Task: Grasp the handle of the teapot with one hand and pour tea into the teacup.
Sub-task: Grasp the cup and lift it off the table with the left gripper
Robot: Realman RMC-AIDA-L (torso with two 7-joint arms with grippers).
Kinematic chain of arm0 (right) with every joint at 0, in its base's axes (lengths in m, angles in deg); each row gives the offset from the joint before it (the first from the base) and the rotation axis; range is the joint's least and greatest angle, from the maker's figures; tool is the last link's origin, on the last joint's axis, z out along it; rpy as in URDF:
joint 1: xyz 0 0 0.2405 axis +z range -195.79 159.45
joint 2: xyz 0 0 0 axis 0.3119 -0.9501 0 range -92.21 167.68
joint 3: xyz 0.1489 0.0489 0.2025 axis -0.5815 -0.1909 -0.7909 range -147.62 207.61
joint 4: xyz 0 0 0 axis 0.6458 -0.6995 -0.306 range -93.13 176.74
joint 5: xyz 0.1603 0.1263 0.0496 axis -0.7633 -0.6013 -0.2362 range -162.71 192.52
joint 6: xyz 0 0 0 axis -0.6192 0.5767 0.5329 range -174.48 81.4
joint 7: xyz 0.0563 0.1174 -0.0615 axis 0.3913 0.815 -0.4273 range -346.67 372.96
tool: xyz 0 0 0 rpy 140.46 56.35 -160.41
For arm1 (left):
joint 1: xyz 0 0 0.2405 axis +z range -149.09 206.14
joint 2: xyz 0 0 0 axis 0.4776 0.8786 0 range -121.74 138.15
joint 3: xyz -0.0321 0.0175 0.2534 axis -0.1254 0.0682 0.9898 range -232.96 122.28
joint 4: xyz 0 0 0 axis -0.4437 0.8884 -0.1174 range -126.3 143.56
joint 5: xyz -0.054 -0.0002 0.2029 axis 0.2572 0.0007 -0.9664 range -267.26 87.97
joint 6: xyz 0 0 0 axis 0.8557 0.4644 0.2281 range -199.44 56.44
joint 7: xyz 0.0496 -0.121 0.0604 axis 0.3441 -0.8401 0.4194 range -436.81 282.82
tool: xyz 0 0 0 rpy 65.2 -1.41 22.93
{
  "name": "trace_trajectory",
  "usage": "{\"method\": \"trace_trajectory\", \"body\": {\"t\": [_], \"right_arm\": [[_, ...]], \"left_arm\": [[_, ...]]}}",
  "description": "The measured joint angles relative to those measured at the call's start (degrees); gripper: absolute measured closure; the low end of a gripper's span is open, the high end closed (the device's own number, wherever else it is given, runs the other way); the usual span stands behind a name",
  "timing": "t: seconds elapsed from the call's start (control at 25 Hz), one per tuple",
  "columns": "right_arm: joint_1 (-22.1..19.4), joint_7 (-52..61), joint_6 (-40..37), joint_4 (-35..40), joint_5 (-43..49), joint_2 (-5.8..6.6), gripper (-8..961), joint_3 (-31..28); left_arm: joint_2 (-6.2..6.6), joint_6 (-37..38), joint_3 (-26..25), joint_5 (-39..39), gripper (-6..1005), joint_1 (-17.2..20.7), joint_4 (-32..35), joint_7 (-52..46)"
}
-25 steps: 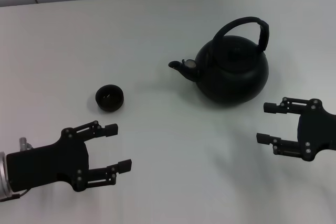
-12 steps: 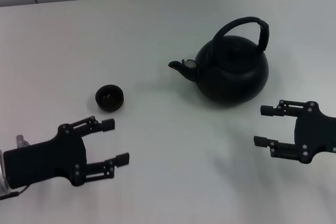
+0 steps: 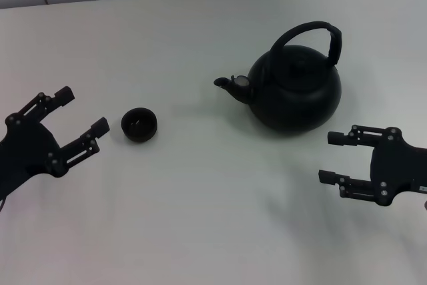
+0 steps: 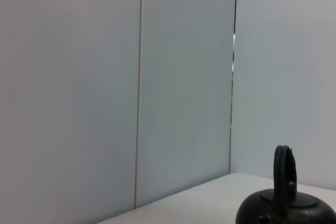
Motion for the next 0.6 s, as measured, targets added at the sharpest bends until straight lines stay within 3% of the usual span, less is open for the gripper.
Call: {"method": "trace_trajectory", "body": {"t": [0.44,0.6], "right_arm": [[0.34,0.03,0.17,0.01,-0.07,-0.01,300,0.00],[0.42,0.04,0.17,-0.02,-0.08,-0.01,300,0.00]], "left_arm": [[-0.05,-0.03,0.26,-0.13,197,0.12,-0.21,0.55],[-0.23,-4.29,1.47,-0.85,200,-0.17,-1.35,3.74]]}}
